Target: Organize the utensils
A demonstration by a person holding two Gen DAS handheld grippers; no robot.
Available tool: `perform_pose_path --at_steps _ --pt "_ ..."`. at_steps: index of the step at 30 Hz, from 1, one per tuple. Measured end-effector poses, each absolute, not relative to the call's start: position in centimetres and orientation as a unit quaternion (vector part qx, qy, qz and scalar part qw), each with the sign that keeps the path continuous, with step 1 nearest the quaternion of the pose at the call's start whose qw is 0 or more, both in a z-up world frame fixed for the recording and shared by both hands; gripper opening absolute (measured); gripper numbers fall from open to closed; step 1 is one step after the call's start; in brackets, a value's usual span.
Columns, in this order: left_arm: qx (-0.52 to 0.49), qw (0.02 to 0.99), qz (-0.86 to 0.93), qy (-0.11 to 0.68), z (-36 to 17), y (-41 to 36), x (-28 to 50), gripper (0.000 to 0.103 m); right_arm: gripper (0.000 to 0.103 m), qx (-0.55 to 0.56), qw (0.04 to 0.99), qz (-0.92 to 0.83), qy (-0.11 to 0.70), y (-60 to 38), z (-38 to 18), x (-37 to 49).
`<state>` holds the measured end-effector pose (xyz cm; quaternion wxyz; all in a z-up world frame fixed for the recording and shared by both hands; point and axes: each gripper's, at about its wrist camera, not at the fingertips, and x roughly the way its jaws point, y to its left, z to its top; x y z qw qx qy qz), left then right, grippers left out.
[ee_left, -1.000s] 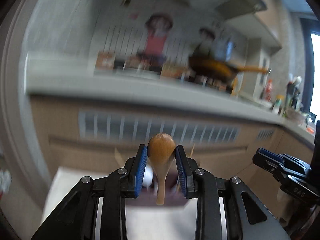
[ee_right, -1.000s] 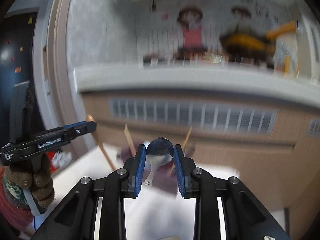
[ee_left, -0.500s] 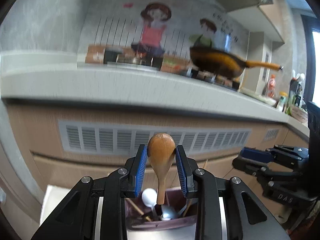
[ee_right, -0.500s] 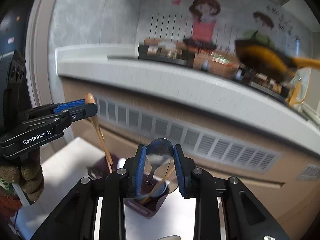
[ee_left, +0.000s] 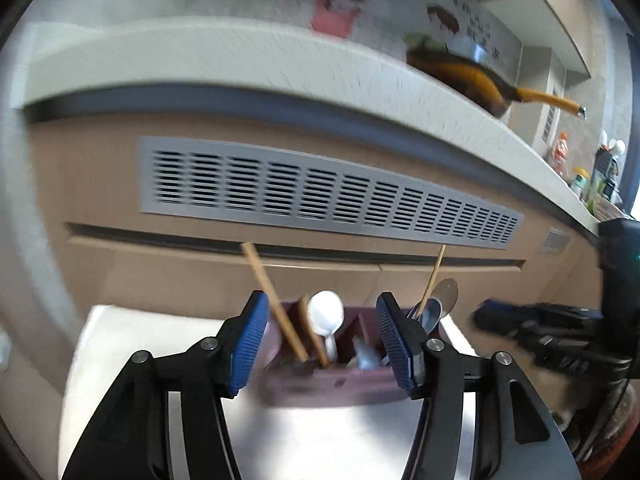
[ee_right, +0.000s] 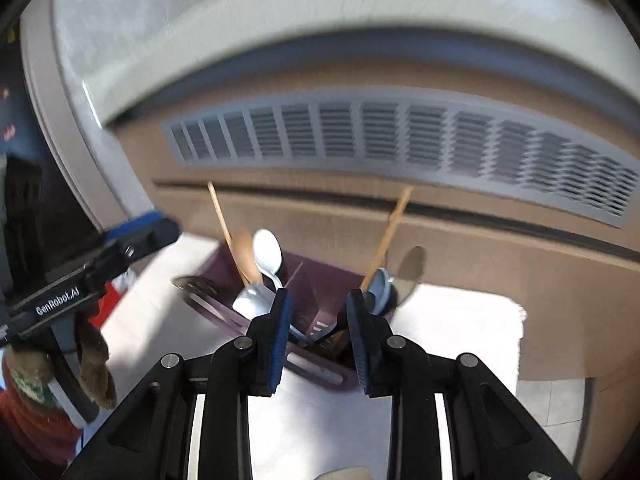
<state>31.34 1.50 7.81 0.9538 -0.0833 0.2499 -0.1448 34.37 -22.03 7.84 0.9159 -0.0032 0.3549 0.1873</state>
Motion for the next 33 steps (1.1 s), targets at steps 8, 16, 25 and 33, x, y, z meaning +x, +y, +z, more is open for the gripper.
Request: perform_pose_path --at_steps 8,16,25,33 --pt "-0.043 0.973 -0.068 0.216 4.6 1.2 17.7 0.061 0.069 0.031 0.966 0.168 0.192 -23.0 6.8 19.3" --pt "-0.014 0.968 -0.089 0.234 1.7 -1.0 9.8 0.063 0.069 -0.001 0.968 0.105 0.226 -21.3 4.1 12.7" --pt "-0.01 0.97 -0.039 0.241 2.5 -2.0 8.0 0.063 0.069 0.003 0.966 0.085 0.244 -22.0 2.0 10.5" --pt "-0.008 0.968 -0.043 0.248 2.7 -2.1 8.0 0.063 0.069 -0.005 0.969 0.076 0.233 -22.1 2.3 10.1"
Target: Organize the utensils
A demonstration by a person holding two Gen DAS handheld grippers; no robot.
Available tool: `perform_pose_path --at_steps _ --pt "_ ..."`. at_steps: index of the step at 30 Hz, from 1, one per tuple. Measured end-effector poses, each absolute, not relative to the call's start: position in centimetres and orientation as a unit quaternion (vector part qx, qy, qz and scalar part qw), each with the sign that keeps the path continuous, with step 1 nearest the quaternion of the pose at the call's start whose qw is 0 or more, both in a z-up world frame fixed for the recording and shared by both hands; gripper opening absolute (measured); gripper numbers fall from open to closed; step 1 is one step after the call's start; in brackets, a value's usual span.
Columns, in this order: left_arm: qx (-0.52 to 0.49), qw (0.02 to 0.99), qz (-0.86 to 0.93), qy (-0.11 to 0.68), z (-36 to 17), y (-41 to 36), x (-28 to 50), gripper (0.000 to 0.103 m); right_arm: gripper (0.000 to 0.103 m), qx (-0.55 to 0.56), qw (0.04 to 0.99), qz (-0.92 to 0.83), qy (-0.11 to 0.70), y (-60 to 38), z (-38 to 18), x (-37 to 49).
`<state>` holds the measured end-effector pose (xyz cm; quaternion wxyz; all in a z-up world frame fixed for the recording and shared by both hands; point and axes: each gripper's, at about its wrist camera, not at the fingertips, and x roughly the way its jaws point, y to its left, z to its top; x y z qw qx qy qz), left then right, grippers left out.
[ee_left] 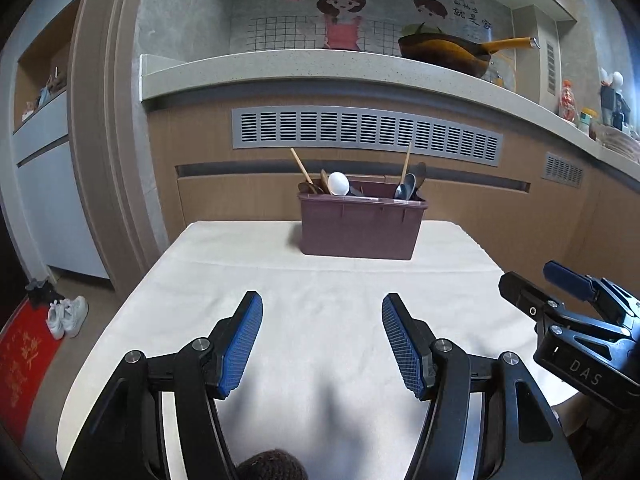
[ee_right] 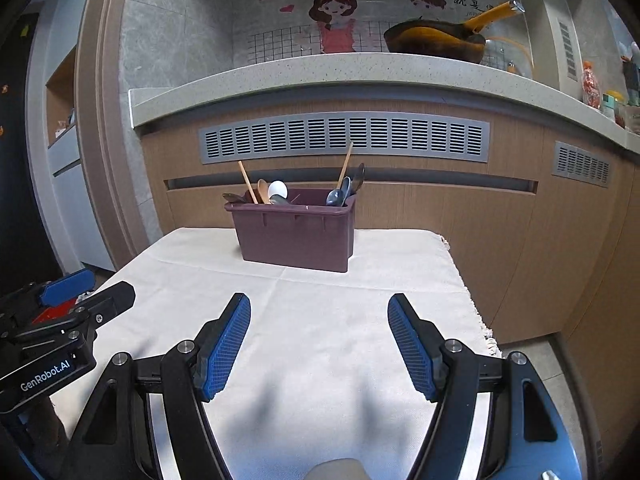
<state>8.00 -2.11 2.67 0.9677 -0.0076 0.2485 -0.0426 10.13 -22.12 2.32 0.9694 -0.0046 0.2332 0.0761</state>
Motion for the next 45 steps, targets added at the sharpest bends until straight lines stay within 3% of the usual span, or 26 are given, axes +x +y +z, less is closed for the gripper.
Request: perform_pose_path --at_steps 45 --pt "-0.004 0.963 -0.049 0.265 2.21 -2.18 8.39 0.063 0.069 -0.006 0.967 0.082 0.241 -22.21 2.18 9.93"
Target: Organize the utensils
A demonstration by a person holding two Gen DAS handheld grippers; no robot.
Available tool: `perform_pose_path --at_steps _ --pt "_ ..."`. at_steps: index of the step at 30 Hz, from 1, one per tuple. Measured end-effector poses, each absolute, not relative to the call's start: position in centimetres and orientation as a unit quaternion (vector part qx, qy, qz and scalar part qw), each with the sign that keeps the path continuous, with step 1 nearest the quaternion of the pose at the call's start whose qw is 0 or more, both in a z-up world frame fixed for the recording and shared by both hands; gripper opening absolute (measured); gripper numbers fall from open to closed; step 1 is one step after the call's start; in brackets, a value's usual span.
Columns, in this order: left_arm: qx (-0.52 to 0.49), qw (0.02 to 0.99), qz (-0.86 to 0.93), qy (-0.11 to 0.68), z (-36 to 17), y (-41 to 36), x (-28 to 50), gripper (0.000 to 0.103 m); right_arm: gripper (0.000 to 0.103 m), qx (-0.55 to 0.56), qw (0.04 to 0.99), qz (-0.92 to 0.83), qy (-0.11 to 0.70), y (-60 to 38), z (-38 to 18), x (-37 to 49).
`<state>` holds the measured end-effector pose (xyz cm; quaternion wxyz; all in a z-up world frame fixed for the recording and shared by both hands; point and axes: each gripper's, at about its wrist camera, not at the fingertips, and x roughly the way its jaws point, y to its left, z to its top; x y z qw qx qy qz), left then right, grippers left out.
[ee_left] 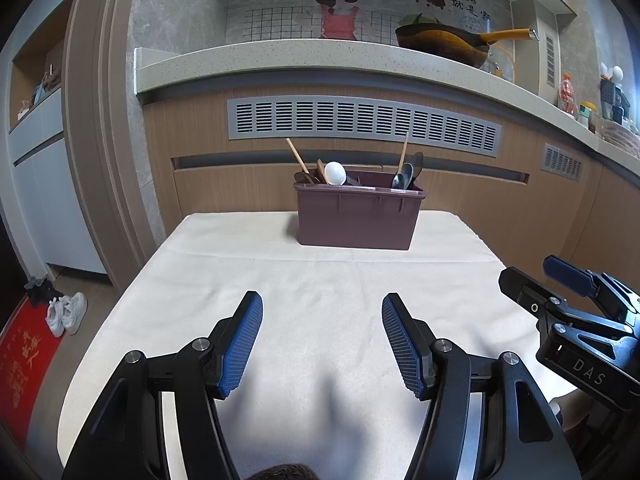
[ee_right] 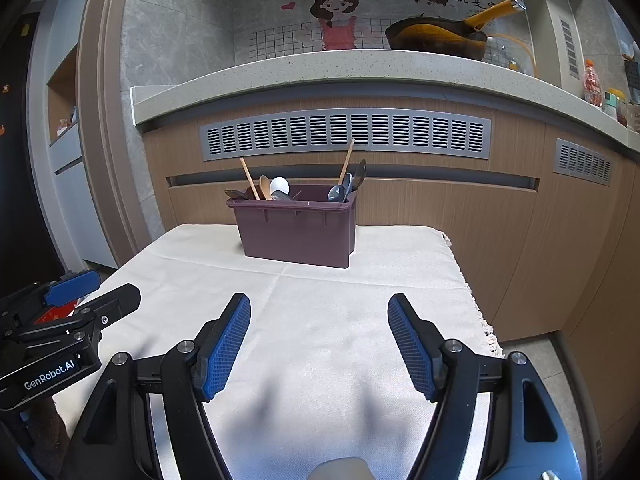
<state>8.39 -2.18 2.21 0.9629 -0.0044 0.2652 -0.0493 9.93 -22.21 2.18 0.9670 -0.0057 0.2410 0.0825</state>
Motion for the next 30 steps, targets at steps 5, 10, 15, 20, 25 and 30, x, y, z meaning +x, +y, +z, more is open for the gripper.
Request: perform_pose_path --at_steps 5,10,15,20,25,30 --pt "-0.004 0.963 -0.049 0.266 2.17 -2.19 8.39 0.063 0.069 -0.006 0.967 0.082 0.241 -22.12 2.17 9.87" --pt "-0.004 0.962 -0.05 0.269 2.15 -2.19 8.41 0.063 0.069 -0.006 0.967 0.083 0.241 -22.13 2.18 9.86" --pt "-0.004 0.962 -0.047 0.27 2.14 -2.12 8.45 0.063 0.069 -0.007 0.967 0.085 0.242 -22.27 2.18 9.92" --pt "-0.005 0.961 -0.048 0.271 2.14 -2.01 8.47 0.063 0.069 -0.006 0.966 0.086 0.242 -22.25 2.18 9.9" --pt "-0.007 0.961 -0.049 0.274 2.09 -1.98 8.51 0.063 0.069 -0.007 0.967 0.085 0.242 -22.22 2.19 9.89" --pt "-0.014 0.958 -0.055 0.281 1.79 -1.82 8.67 0.063 0.069 -0.006 0.966 0.085 0.243 -22.32 2.14 9.97"
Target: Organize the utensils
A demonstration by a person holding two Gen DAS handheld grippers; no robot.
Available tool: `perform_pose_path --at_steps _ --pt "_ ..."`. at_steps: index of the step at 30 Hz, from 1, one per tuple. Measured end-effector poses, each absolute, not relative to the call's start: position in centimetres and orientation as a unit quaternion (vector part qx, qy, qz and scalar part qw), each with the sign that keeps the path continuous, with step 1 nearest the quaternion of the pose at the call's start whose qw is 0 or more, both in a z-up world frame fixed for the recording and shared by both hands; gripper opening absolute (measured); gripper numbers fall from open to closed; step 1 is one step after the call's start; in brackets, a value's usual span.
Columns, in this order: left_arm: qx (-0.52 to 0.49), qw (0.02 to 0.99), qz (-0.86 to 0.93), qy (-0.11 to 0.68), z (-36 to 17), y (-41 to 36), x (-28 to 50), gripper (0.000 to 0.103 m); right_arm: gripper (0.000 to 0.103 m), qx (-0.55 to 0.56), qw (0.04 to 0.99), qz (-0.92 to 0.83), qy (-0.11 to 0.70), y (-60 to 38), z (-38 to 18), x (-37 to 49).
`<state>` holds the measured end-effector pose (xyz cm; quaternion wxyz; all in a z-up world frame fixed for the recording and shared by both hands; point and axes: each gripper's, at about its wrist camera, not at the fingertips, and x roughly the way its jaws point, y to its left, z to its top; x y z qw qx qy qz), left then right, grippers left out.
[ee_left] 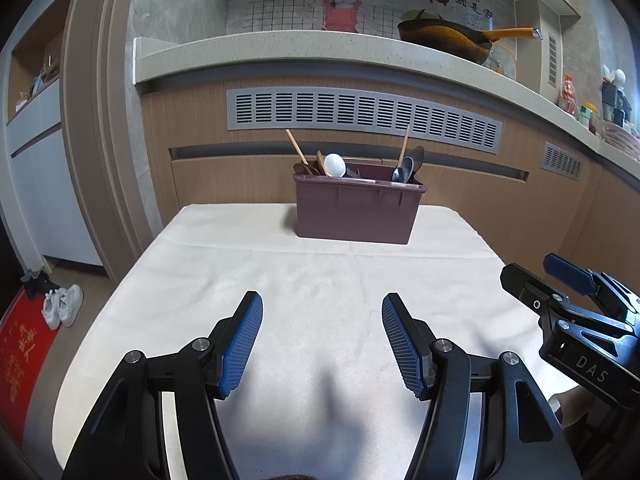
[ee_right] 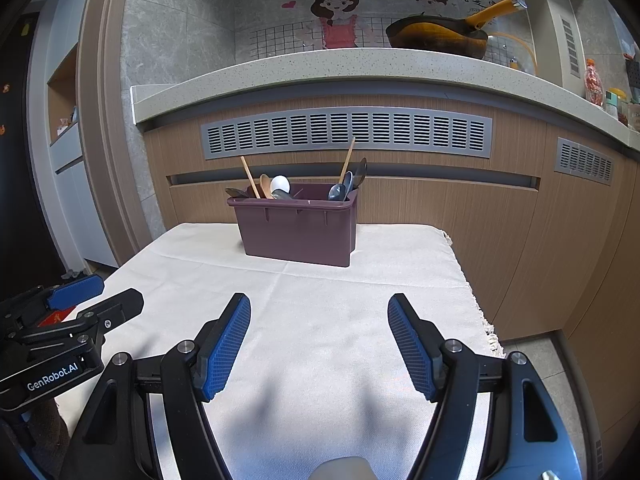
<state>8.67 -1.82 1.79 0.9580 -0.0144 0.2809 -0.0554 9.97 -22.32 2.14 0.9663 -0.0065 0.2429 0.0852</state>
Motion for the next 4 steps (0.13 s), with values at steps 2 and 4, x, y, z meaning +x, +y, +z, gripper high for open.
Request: perform_pose_path --at_steps 2,4 --pt "-0.017 0.957 -0.056 0.286 1.57 -1.77 8.82 0.063 0.069 -0.006 0.966 0.085 0.246 -22.32 1.99 10.03" --pt "-0.022 0.955 -0.055 0.289 1.27 -1.51 9.05 0.063 0.069 -0.007 0.965 0.084 0.25 -22.33 1.78 10.29"
